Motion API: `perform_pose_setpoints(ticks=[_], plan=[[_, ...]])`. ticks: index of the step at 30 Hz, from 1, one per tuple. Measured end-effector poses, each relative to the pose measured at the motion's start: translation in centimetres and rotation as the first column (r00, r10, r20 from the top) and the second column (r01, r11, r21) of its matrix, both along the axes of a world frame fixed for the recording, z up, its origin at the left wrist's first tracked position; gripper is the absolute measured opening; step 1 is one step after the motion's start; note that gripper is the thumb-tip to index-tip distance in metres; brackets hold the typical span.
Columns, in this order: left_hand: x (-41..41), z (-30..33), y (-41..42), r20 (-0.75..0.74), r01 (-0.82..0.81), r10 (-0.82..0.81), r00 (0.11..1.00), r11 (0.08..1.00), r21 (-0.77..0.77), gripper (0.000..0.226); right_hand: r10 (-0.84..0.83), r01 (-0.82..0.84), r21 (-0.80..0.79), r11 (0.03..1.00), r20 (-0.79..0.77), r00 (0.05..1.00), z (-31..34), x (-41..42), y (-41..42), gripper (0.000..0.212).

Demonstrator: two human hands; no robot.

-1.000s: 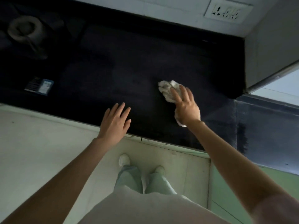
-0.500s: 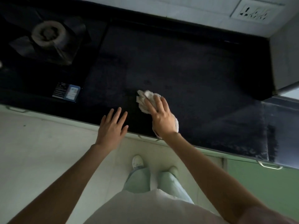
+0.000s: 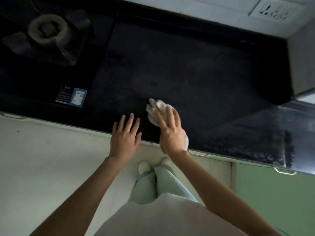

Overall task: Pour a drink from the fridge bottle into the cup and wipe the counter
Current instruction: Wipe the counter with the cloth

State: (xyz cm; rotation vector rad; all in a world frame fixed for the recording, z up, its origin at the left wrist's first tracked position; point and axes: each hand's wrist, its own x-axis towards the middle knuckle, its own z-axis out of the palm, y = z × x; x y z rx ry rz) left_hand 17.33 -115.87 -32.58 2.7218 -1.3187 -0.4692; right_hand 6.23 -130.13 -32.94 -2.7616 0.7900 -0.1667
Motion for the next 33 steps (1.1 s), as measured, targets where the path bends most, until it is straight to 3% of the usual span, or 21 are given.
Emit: perform_pose_setpoints(ticks=[5,10,12,17,20,23,26,30,33], plan=[[0.2,-0.2,0.0,0.008,0.001,-0.002,1.0,0.999,0.037,0.053,0.089,-0.088,0.048,0.995,-0.009,0.996,-0.5,8.0,-5.8,0.087],[0.0,-0.2,0.1,0.022,-0.014,0.014,1.0,0.999,0.041,0.052,-0.151,0.151,0.038,0.988,-0.015,0.988,-0.3,5.4,-10.9,0.083],[-0.2,-0.4,0.0,0.033,-0.033,0.032,0.999,0.999,0.033,0.051,-0.148,0.148,-0.01,0.989,0.004,0.989,-0.6,3.3,-9.7,0.081],[-0.4,-0.5,-0.2,0.053,-0.058,0.057,0.997,0.998,0.036,0.05,0.178,-0.178,-0.025,0.984,0.044,0.983,-0.8,5.0,-5.8,0.081],[-0.2,-0.6,0.1,0.066,-0.034,0.031,0.997,0.999,0.036,0.05,0.436,-0.437,0.011,0.899,0.043,0.899,-0.9,11.4,-4.9,0.086],[0.0,-0.6,0.2,0.072,-0.038,0.036,0.997,0.999,0.021,0.05,0.541,-0.54,0.036,0.841,-0.06,0.839,-0.6,18.6,-6.7,0.098],[-0.1,-0.6,0.1,0.063,-0.055,0.054,0.997,0.998,0.016,0.05,0.456,-0.453,0.048,0.89,-0.098,0.885,0.2,22.9,-11.1,0.099],[-0.2,-0.9,0.0,0.073,-0.071,0.069,0.995,0.997,0.02,0.049,0.17,-0.166,0.091,0.982,-0.037,0.985,0.2,20.5,-15.1,0.095],[-0.2,-1.1,0.1,0.087,-0.072,0.071,0.994,0.997,0.006,0.049,0.21,-0.208,-0.044,0.977,0.055,0.976,-1.1,15.7,-12.9,0.083]])
